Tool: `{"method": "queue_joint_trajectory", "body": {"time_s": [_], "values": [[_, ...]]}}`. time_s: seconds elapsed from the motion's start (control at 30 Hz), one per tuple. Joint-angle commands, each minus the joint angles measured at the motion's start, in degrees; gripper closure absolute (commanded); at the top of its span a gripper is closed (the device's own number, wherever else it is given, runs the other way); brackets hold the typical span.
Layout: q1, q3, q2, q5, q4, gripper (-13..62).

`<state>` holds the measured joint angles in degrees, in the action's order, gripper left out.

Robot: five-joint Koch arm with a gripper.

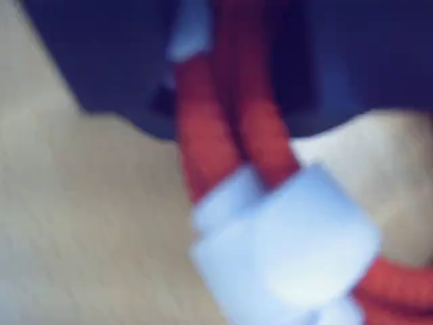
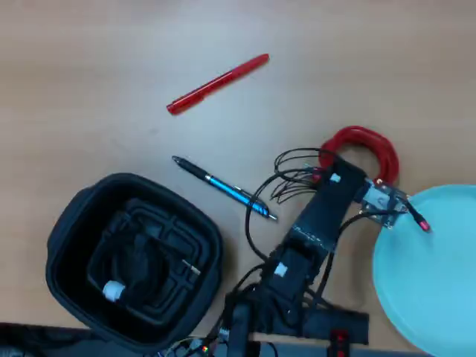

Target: Put a black charging cable in a black bowl and put a red charging cable in a green bowl

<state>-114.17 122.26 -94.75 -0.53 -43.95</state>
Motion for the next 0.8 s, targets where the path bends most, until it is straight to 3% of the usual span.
{"method": "queue_joint_trajectory", "body": {"time_s": [0.0,0.4,0.77], "values": [[1.1,-2.3,-8.3,1.4,0.6,57.0],[-1.4,-1.7,-36.5,0.4,0.8,57.0],[-13.2,-1.8,-41.2,0.4,10.7,57.0]]}}
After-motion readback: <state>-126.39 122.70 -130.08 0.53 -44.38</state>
